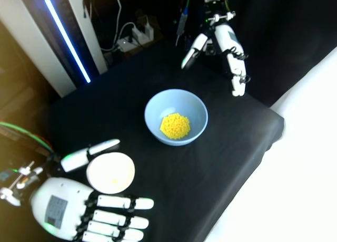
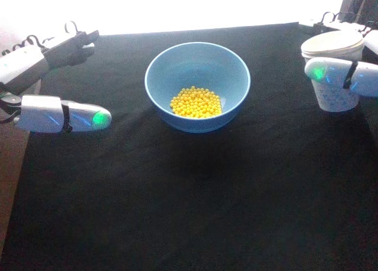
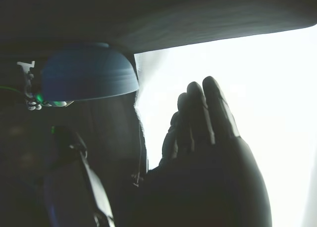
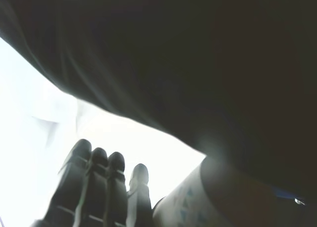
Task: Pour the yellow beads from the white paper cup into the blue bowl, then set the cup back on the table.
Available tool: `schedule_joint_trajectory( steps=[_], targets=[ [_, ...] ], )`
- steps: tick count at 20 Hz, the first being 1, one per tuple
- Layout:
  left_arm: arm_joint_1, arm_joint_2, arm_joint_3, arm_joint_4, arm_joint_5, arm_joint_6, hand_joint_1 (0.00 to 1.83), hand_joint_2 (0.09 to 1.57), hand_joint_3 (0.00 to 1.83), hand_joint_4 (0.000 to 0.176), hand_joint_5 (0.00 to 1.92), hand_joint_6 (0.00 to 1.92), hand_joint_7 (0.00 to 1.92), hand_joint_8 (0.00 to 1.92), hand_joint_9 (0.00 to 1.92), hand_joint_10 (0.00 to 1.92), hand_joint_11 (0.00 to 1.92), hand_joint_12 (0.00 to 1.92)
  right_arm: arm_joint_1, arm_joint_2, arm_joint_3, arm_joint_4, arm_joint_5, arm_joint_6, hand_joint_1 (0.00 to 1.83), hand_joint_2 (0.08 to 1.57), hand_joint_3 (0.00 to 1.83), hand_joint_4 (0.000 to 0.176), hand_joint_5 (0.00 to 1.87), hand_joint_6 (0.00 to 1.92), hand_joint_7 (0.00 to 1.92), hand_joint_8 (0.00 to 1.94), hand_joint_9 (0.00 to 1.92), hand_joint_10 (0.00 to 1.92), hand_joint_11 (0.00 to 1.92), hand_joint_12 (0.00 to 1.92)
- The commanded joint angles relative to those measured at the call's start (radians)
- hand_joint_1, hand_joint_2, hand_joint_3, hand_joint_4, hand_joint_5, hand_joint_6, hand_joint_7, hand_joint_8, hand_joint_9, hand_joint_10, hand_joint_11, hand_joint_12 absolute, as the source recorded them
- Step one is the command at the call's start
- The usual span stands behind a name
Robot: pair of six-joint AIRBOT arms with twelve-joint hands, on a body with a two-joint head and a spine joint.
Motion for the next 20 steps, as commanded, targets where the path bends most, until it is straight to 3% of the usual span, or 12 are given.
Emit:
schedule_joint_trajectory(
  steps=[1, 2, 4, 5, 6, 7, 8, 10, 12, 14, 18, 20],
  targets=[
    [-0.004, -0.004, 0.008, -0.015, -0.124, -0.01, 0.51, 0.77, 0.0, 0.041, 0.02, 0.0, 0.23, 0.0, 0.32, 0.0, 0.24, 0.19, 0.001, 0.002, 0.009, 0.032, 0.12, 0.007, 0.0, 1.03, 0.01, 0.094, 0.3, 0.01, 0.26, 0.01, 0.19, 0.02, 0.18, 0.1],
    [0.002, -0.009, 0.011, -0.016, -0.126, -0.015, 0.52, 0.79, 0.01, 0.039, 0.01, 0.0, 0.24, 0.0, 0.33, 0.01, 0.22, 0.18, 0.001, -0.006, 0.018, 0.036, 0.12, 0.007, 0.0, 1.05, 0.01, 0.082, 0.27, 0.0, 0.26, 0.01, 0.2, 0.02, 0.18, 0.1],
    [0.003, -0.01, 0.012, -0.016, -0.127, -0.016, 0.51, 0.79, 0.01, 0.049, 0.01, 0.0, 0.23, 0.0, 0.32, 0.0, 0.17, 0.17, 0.001, -0.008, 0.022, 0.038, 0.12, 0.007, 0.0, 1.07, 0.02, 0.084, 0.27, 0.0, 0.26, 0.01, 0.21, 0.02, 0.19, 0.1],
    [0.004, -0.01, 0.012, -0.016, -0.129, -0.017, 0.5, 0.79, 0.0, 0.048, 0.02, 0.0, 0.25, 0.0, 0.34, 0.0, 0.12, 0.31, 0.001, -0.008, 0.022, 0.041, 0.12, 0.007, 0.0, 1.08, 0.01, 0.083, 0.29, 0.0, 0.28, 0.0, 0.23, 0.01, 0.19, 0.12],
    [0.007, -0.01, 0.012, -0.017, -0.133, -0.022, 0.52, 0.78, 0.0, 0.03, 0.02, 0.0, 0.23, 0.01, 0.33, 0.01, 0.01, 0.56, 0.001, -0.008, 0.021, 0.042, 0.12, 0.008, 0.0, 1.08, 0.0, 0.078, 0.28, 0.0, 0.26, 0.0, 0.22, 0.0, 0.18, 0.13],
    [0.009, -0.01, 0.012, -0.017, -0.134, -0.024, 0.52, 0.78, 0.0, 0.03, 0.02, 0.0, 0.23, 0.01, 0.33, 0.01, 0.01, 0.56, 0.001, -0.008, 0.021, 0.042, 0.12, 0.008, 0.0, 1.08, 0.0, 0.078, 0.28, 0.0, 0.26, 0.0, 0.22, 0.0, 0.18, 0.13],
    [0.013, -0.009, 0.012, -0.02, -0.138, -0.027, 0.53, 0.77, 0.0, 0.009, 0.03, 0.0, 0.24, 0.01, 0.34, 0.01, 0.0, 0.57, 0.001, -0.009, 0.02, 0.042, 0.12, 0.008, 0.0, 1.05, 0.0, 0.09, 0.25, 0.0, 0.24, 0.0, 0.2, 0.0, 0.17, 0.13],
    [0.017, -0.009, 0.012, -0.024, -0.141, -0.027, 0.51, 0.77, 0.0, 0.014, 0.02, 0.0, 0.2, 0.0, 0.29, 0.0, 0.05, 0.57, -0.003, -0.004, 0.012, 0.038, 0.12, 0.008, 0.0, 0.94, 0.0, 0.142, 0.17, 0.0, 0.18, 0.0, 0.14, 0.0, 0.13, 0.13],
    [0.019, -0.01, 0.011, -0.025, -0.141, -0.028, 0.52, 0.78, 0.0, 0.0, 0.02, 0.0, 0.2, 0.0, 0.29, 0.0, 0.02, 0.56, -0.009, 0.0, 0.007, 0.038, 0.12, 0.008, 0.12, 0.82, 0.0, 0.172, 0.08, 0.0, 0.11, 0.0, 0.08, 0.0, 0.07, 0.11],
    [0.022, -0.01, 0.011, -0.028, -0.143, -0.028, 0.51, 0.77, 0.0, 0.023, 0.02, 0.0, 0.19, 0.0, 0.31, 0.0, 0.0, 0.61, -0.017, 0.004, 0.002, 0.037, 0.12, 0.008, 0.14, 0.78, 0.0, 0.176, 0.01, 0.0, 0.07, 0.0, 0.07, 0.0, 0.07, 0.11],
    [0.025, -0.01, 0.01, -0.032, -0.145, -0.029, 0.52, 0.78, 0.0, 0.02, 0.02, 0.0, 0.22, 0.0, 0.31, 0.0, 0.0, 0.52, -0.027, 0.008, -0.008, 0.038, 0.12, 0.008, 0.24, 0.75, 0.0, 0.176, 0.0, 0.0, 0.06, 0.0, 0.07, 0.0, 0.07, 0.12],
    [0.026, -0.01, 0.01, -0.032, -0.146, -0.03, 0.51, 0.78, 0.0, 0.042, 0.04, 0.01, 0.25, 0.01, 0.35, 0.02, 0.0, 0.51, -0.029, 0.011, -0.013, 0.038, 0.12, 0.008, 0.28, 0.71, 0.0, 0.176, 0.0, 0.0, 0.0, 0.0, 0.02, 0.0, 0.08, 0.13]
  ],
)
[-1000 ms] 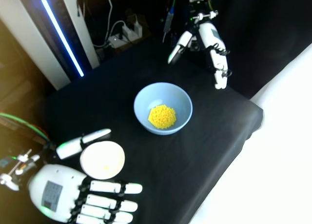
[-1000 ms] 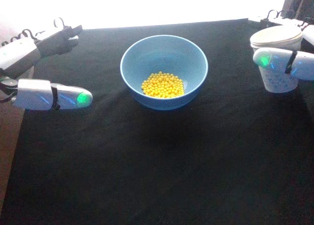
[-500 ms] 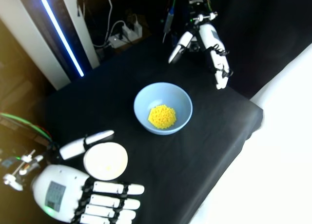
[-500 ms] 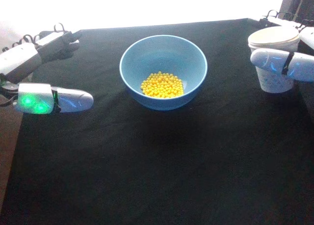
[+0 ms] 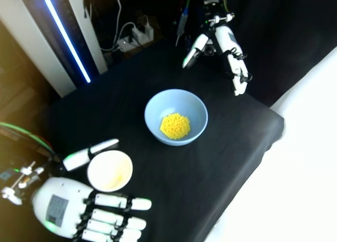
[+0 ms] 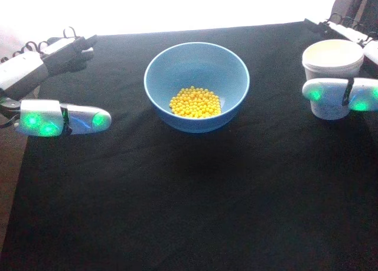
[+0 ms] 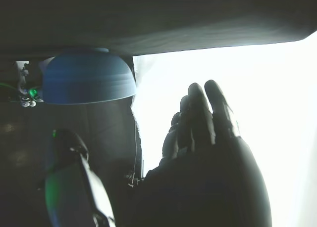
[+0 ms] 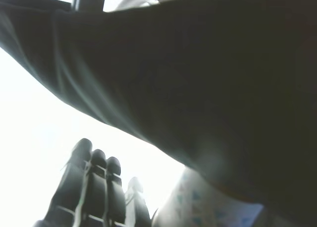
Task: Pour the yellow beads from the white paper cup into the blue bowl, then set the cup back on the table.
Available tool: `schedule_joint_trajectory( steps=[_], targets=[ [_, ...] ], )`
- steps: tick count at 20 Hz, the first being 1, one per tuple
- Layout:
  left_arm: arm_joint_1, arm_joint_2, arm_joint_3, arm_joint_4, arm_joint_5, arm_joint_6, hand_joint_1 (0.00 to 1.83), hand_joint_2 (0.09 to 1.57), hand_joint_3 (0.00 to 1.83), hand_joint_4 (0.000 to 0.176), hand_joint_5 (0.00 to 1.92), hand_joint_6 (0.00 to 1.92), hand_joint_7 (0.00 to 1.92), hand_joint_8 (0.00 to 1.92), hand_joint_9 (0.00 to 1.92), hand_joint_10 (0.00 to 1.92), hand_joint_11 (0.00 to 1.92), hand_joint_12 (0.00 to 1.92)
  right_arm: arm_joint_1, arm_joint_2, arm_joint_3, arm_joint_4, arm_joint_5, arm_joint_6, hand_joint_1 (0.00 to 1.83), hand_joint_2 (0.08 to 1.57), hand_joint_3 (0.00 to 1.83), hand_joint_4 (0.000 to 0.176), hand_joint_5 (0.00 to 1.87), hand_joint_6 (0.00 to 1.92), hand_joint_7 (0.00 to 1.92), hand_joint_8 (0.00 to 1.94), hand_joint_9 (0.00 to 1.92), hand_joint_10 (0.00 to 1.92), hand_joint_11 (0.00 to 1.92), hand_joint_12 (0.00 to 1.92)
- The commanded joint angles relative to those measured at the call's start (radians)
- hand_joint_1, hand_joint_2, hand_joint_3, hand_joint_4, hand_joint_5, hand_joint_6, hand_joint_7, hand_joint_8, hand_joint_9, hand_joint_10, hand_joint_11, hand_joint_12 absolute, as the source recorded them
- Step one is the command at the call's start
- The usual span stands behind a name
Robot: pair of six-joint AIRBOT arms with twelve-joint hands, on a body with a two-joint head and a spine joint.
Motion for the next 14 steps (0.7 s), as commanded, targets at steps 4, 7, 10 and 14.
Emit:
schedule_joint_trajectory(
  steps=[4, 7, 10, 14],
  targets=[
    [-0.004, 0.004, 0.002, -0.021, -0.122, -0.01, 0.53, 0.79, 0.0, 0.037, 0.02, 0.0, 0.21, 0.0, 0.31, 0.0, 0.02, 0.53, -0.003, 0.023, -0.013, 0.029, 0.117, 0.008, 0.25, 0.65, 0.0, 0.176, 0.0, 0.0, 0.0, 0.0, 0.0, 0.0, 0.06, 0.13],
    [-0.003, 0.004, 0.002, -0.021, -0.123, -0.01, 0.54, 0.8, 0.0, 0.021, 0.03, 0.0, 0.22, 0.0, 0.3, 0.0, 0.02, 0.5, -0.007, 0.032, -0.022, 0.028, 0.117, 0.008, 0.25, 0.64, 0.0, 0.176, 0.0, 0.0, 0.0, 0.0, 0.0, 0.0, 0.06, 0.13],
    [-0.003, 0.004, 0.002, -0.022, -0.124, -0.011, 0.53, 0.79, 0.0, 0.033, 0.02, 0.0, 0.23, 0.0, 0.31, 0.0, 0.09, 0.43, -0.008, 0.047, -0.036, 0.025, 0.117, 0.008, 0.25, 0.61, 0.0, 0.176, 0.0, 0.0, 0.0, 0.0, 0.0, 0.0, 0.03, 0.12],
    [-0.003, 0.005, 0.002, -0.024, -0.126, -0.014, 0.55, 0.78, 0.0, 0.045, 0.01, 0.0, 0.23, 0.0, 0.3, 0.0, 0.08, 0.42, -0.008, 0.073, -0.062, 0.016, 0.117, 0.008, 0.39, 0.56, 0.0, 0.176, 0.0, 0.0, 0.0, 0.0, 0.0, 0.0, 0.0, 0.05]
  ],
)
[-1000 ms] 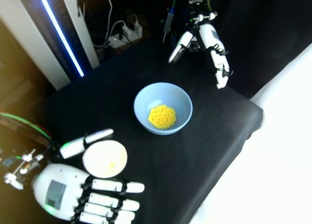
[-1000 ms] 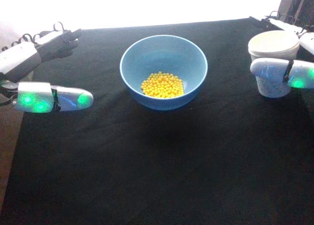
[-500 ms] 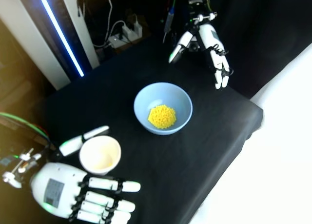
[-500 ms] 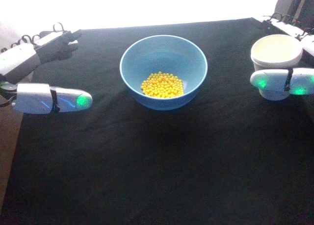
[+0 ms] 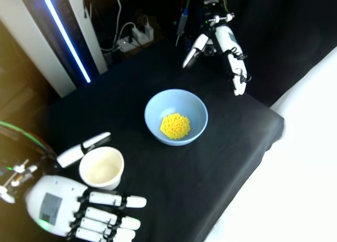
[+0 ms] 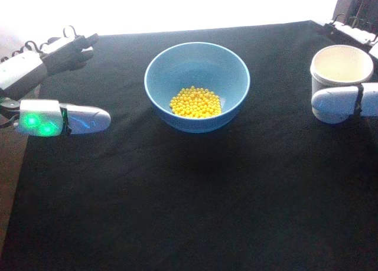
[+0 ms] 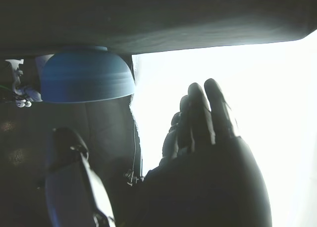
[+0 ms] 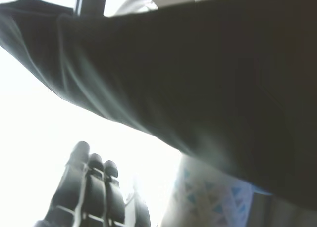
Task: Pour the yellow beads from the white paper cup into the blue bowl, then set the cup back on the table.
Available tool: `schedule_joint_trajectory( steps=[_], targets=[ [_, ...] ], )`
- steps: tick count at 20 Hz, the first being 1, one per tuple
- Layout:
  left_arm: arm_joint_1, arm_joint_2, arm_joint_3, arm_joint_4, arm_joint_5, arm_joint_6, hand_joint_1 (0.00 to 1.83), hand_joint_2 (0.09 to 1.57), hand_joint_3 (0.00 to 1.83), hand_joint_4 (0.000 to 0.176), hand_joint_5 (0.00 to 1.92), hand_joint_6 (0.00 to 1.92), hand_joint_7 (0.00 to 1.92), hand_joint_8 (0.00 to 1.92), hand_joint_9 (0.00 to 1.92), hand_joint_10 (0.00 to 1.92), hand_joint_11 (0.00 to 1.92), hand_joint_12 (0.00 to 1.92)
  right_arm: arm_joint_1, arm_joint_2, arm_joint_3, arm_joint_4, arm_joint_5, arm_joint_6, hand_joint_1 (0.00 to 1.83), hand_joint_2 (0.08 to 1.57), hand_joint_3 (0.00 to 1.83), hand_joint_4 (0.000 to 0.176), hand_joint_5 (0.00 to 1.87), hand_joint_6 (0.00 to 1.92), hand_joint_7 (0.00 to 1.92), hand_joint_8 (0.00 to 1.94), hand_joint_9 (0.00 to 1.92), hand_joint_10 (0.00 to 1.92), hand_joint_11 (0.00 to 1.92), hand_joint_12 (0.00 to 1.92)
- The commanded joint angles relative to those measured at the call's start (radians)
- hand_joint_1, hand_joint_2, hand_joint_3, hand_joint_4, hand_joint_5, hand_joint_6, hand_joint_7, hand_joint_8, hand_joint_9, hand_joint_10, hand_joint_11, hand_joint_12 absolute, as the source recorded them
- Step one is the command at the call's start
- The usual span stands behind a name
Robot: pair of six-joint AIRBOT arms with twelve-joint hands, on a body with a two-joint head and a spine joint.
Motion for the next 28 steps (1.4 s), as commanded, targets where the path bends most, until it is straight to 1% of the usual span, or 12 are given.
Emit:
schedule_joint_trajectory(
  steps=[1, 5, 7, 10, 11, 13, 15, 16, 19, 20, 23, 28],
  targets=[
    [-0.005, 0.006, 0.002, -0.02, -0.12, -0.01, 0.55, 0.78, 0.0, 0.045, 0.01, 0.0, 0.23, 0.0, 0.3, 0.0, 0.08, 0.42, 0.004, 0.017, -0.002, 0.026, 0.119, 0.008, 0.39, 0.56, 0.0, 0.176, 0.0, 0.0, 0.0, 0.0, 0.0, 0.0, 0.0, 0.05],
    [-0.003, 0.013, -0.001, -0.025, -0.127, -0.013, 0.57, 0.78, 0.0, 0.052, 0.01, 0.0, 0.19, 0.0, 0.24, 0.0, 0.02, 0.51, 0.003, 0.033, -0.022, 0.015, 0.119, 0.008, 0.44, 0.57, 0.0, 0.176, 0.0, 0.0, 0.0, 0.0, 0.0, 0.0, 0.0, 0.0],
    [-0.002, 0.016, -0.002, -0.028, -0.13, -0.013, 0.59, 0.77, 0.0, 0.074, 0.02, 0.0, 0.17, 0.0, 0.2, 0.0, 0.0, 0.5, 0.002, 0.044, -0.035, 0.011, 0.119, 0.008, 0.42, 0.56, 0.0, 0.176, 0.0, 0.0, 0.0, 0.0, 0.0, 0.0, 0.0, 0.0],
    [-0.001, 0.016, -0.002, -0.031, -0.131, -0.013, 0.63, 0.76, 0.0, 0.082, 0.03, 0.0, 0.06, 0.0, 0.06, 0.0, 0.0, 0.29, 0.0, 0.056, -0.05, 0.007, 0.119, 0.008, 0.47, 0.58, 0.0, 0.176, 0.0, 0.0, 0.0, 0.0, 0.0, 0.0, 0.0, 0.0],
    [-0.001, 0.016, -0.002, -0.032, -0.131, -0.013, 0.64, 0.77, 0.0, 0.063, 0.04, 0.0, 0.03, 0.01, 0.01, 0.0, 0.0, 0.11, -0.001, 0.059, -0.053, 0.005, 0.119, 0.008, 0.45, 0.59, 0.01, 0.176, 0.0, 0.0, 0.0, 0.0, 0.0, 0.0, 0.0, 0.0],
    [-0.001, 0.018, -0.002, -0.034, -0.131, -0.013, 0.65, 0.77, 0.0, 0.06, 0.05, 0.0, 0.01, 0.0, 0.0, 0.0, 0.0, 0.0, -0.002, 0.066, -0.059, 0.002, 0.119, 0.008, 0.45, 0.58, 0.0, 0.176, 0.0, 0.0, 0.0, 0.0, 0.0, 0.0, 0.0, 0.0],
    [-0.001, 0.02, -0.003, -0.034, -0.131, -0.013, 0.65, 0.78, 0.0, 0.056, 0.04, 0.0, 0.02, 0.0, 0.0, 0.0, 0.03, 0.02, -0.003, 0.07, -0.062, -0.001, 0.119, 0.008, 0.43, 0.58, 0.0, 0.176, 0.0, 0.0, 0.0, 0.0, 0.0, 0.0, 0.0, 0.0],
    [-0.001, 0.02, -0.003, -0.035, -0.132, -0.013, 0.63, 0.77, 0.0, 0.072, 0.03, 0.0, 0.05, 0.0, 0.08, 0.01, 0.09, 0.04, -0.003, 0.072, -0.063, -0.002, 0.119, 0.008, 0.45, 0.57, 0.0, 0.176, 0.0, 0.0, 0.0, 0.0, 0.0, 0.0, 0.0, 0.0],
    [-0.001, 0.023, -0.003, -0.035, -0.131, -0.013, 0.64, 0.78, 0.0, 0.053, 0.03, 0.0, 0.04, 0.01, 0.05, 0.02, 0.08, 0.04, -0.01, 0.08, -0.07, -0.003, 0.119, 0.008, 0.43, 0.56, 0.0, 0.176, 0.0, 0.0, 0.0, 0.0, 0.0, 0.0, 0.01, 0.01],
    [-0.001, 0.025, -0.004, -0.035, -0.131, -0.013, 0.63, 0.78, 0.0, 0.073, 0.02, 0.0, 0.06, 0.0, 0.11, 0.01, 0.14, 0.07, -0.012, 0.081, -0.071, -0.004, 0.119, 0.008, 0.44, 0.54, 0.0, 0.176, 0.0, 0.0, 0.0, 0.0, 0.0, 0.0, 0.0, 0.0],
    [-0.001, 0.026, -0.004, -0.035, -0.13, -0.013, 0.67, 0.75, 0.0, 0.085, 0.02, 0.0, 0.1, 0.0, 0.19, 0.01, 0.18, 0.1, -0.013, 0.084, -0.076, -0.007, 0.118, 0.008, 0.49, 0.53, 0.0, 0.176, 0.0, 0.0, 0.0, 0.0, 0.0, 0.0, 0.01, 0.0],
    [-0.001, 0.029, -0.004, -0.035, -0.13, -0.013, 0.63, 0.77, 0.0, 0.082, 0.01, 0.0, 0.1, 0.0, 0.23, 0.02, 0.22, 0.14, -0.018, 0.1, -0.091, -0.012, 0.118, 0.008, 0.52, 0.54, 0.0, 0.176, 0.0, 0.0, 0.0, 0.0, 0.0, 0.0, 0.0, 0.0]
  ],
)
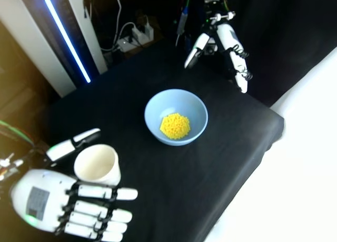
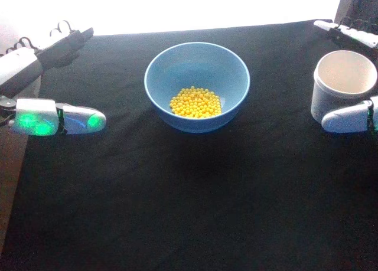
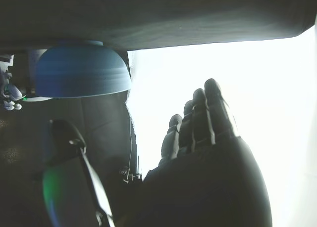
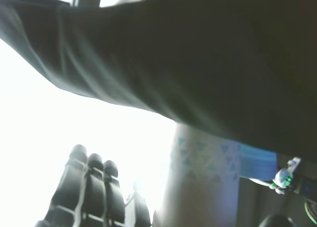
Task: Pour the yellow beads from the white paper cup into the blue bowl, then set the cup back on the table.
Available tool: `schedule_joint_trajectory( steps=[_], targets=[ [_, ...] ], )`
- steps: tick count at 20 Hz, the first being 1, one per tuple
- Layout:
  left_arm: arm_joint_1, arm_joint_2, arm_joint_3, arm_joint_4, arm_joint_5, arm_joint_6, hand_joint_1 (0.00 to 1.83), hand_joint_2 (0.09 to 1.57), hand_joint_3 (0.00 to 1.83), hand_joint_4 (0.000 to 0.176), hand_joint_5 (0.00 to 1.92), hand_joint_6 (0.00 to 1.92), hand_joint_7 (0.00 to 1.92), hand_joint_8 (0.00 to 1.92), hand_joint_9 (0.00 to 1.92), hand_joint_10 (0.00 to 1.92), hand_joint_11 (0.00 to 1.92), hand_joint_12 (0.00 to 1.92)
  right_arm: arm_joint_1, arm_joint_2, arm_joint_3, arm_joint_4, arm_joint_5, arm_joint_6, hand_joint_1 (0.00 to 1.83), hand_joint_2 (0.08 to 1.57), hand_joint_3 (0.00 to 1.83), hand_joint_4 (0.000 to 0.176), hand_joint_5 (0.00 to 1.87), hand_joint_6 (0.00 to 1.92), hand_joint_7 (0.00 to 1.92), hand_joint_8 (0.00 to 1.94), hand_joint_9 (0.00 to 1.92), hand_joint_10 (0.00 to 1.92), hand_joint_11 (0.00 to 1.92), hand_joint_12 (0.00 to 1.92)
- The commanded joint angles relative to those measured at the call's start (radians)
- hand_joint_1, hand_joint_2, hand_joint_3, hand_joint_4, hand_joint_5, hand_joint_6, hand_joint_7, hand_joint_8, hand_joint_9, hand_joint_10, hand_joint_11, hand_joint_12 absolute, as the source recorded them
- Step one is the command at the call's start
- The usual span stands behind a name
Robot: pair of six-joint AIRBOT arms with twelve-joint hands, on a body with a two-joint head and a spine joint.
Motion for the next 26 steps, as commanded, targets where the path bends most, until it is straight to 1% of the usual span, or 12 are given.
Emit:
schedule_joint_trajectory(
  steps=[1, 4, 5, 7, 9, 11, 12, 14, 16, 21, 24, 26],
  targets=[
    [-0.003, 0.016, 0.002, -0.021, -0.123, -0.008, 0.62, 0.77, 0.0, 0.083, 0.01, 0.0, 0.1, 0.0, 0.24, 0.01, 0.23, 0.15, 0.003, 0.017, 0.003, 0.04, 0.114, 0.007, 0.55, 0.56, 0.0, 0.176, 0.0, 0.0, 0.0, 0.0, 0.0, 0.0, 0.0, 0.0],
    [-0.004, 0.018, 0.001, -0.022, -0.122, -0.008, 0.61, 0.77, 0.0, 0.086, 0.01, 0.0, 0.1, 0.0, 0.23, 0.01, 0.17, 0.14, 0.003, 0.034, -0.006, 0.04, 0.114, 0.005, 0.53, 0.55, 0.0, 0.176, 0.0, 0.0, 0.0, 0.0, 0.0, 0.0, 0.0, 0.0],
    [-0.004, 0.018, 0.001, -0.022, -0.122, -0.008, 0.6, 0.78, 0.0, 0.068, 0.0, 0.0, 0.12, 0.01, 0.23, 0.01, 0.16, 0.14, 0.003, 0.039, -0.007, 0.04, 0.112, 0.003, 0.52, 0.54, 0.0, 0.176, 0.0, 0.0, 0.0, 0.0, 0.0, 0.0, 0.0, 0.0],
    [-0.004, 0.018, 0.0, -0.021, -0.122, -0.008, 0.63, 0.75, 0.0, 0.091, 0.01, 0.0, 0.12, 0.0, 0.24, 0.0, 0.04, 0.46, 0.003, 0.044, -0.007, 0.039, 0.108, 0.002, 0.58, 0.52, 0.0, 0.176, 0.0, 0.0, 0.0, 0.0, 0.0, 0.0, 0.0, 0.0],
    [-0.004, 0.018, 0.0, -0.021, -0.121, -0.008, 0.62, 0.74, 0.0, 0.081, 0.01, 0.0, 0.11, 0.0, 0.25, 0.0, 0.0, 0.65, 0.003, 0.049, -0.009, 0.039, 0.108, 0.002, 0.61, 0.49, 0.0, 0.176, 0.0, 0.0, 0.0, 0.0, 0.0, 0.0, 0.0, 0.0],
    [-0.005, 0.021, 0.0, -0.021, -0.121, -0.008, 0.61, 0.75, 0.0, 0.085, 0.01, 0.0, 0.13, 0.0, 0.25, 0.0, 0.0, 0.59, 0.003, 0.057, -0.013, 0.038, 0.108, 0.002, 0.57, 0.53, 0.0, 0.176, 0.0, 0.0, 0.0, 0.0, 0.0, 0.0, 0.0, 0.0],
    [-0.005, 0.023, -0.001, -0.021, -0.12, -0.008, 0.62, 0.76, 0.0, 0.064, 0.01, 0.0, 0.12, 0.0, 0.23, 0.0, 0.0, 0.57, 0.003, 0.061, -0.016, 0.037, 0.108, 0.002, 0.57, 0.54, 0.0, 0.176, 0.0, 0.0, 0.0, 0.0, 0.0, 0.0, 0.0, 0.0],
    [-0.005, 0.027, -0.001, -0.021, -0.118, -0.008, 0.66, 0.77, 0.0, 0.065, 0.01, 0.0, 0.08, 0.0, 0.2, 0.0, 0.0, 0.58, 0.003, 0.063, -0.023, 0.037, 0.108, 0.002, 0.55, 0.52, 0.0, 0.176, 0.0, 0.0, 0.0, 0.0, 0.0, 0.0, 0.0, 0.0],
    [-0.005, 0.029, -0.001, -0.021, -0.117, -0.008, 0.63, 0.74, 0.0, 0.089, 0.01, 0.0, 0.11, 0.0, 0.23, 0.0, 0.0, 0.55, 0.003, 0.068, -0.029, 0.037, 0.108, 0.002, 0.57, 0.52, 0.0, 0.176, 0.0, 0.0, 0.0, 0.0, 0.0, 0.0, 0.0, 0.0],
    [-0.005, 0.039, -0.005, -0.024, -0.12, -0.008, 0.66, 0.72, 0.0, 0.099, 0.0, 0.0, 0.05, 0.0, 0.21, 0.0, 0.08, 0.52, 0.003, 0.072, -0.046, 0.037, 0.108, -0.004, 0.62, 0.53, 0.0, 0.176, 0.0, 0.0, 0.0, 0.0, 0.0, 0.0, 0.0, 0.0],
    [-0.005, 0.052, -0.012, -0.029, -0.124, -0.007, 0.64, 0.7, 0.0, 0.048, 0.0, 0.0, 0.13, 0.01, 0.14, 0.0, 0.0, 0.36, 0.003, 0.075, -0.053, 0.037, 0.109, -0.004, 0.61, 0.51, 0.0, 0.176, 0.0, 0.0, 0.0, 0.0, 0.0, 0.0, 0.0, 0.0],
    [-0.005, 0.053, -0.012, -0.029, -0.122, -0.007, 0.63, 0.69, 0.0, 0.039, 0.0, 0.0, 0.13, 0.0, 0.14, 0.0, 0.0, 0.35, 0.004, 0.076, -0.054, 0.037, 0.109, -0.004, 0.6, 0.51, 0.0, 0.176, 0.0, 0.0, 0.0, 0.0, 0.0, 0.0, 0.0, 0.0]
  ],
)
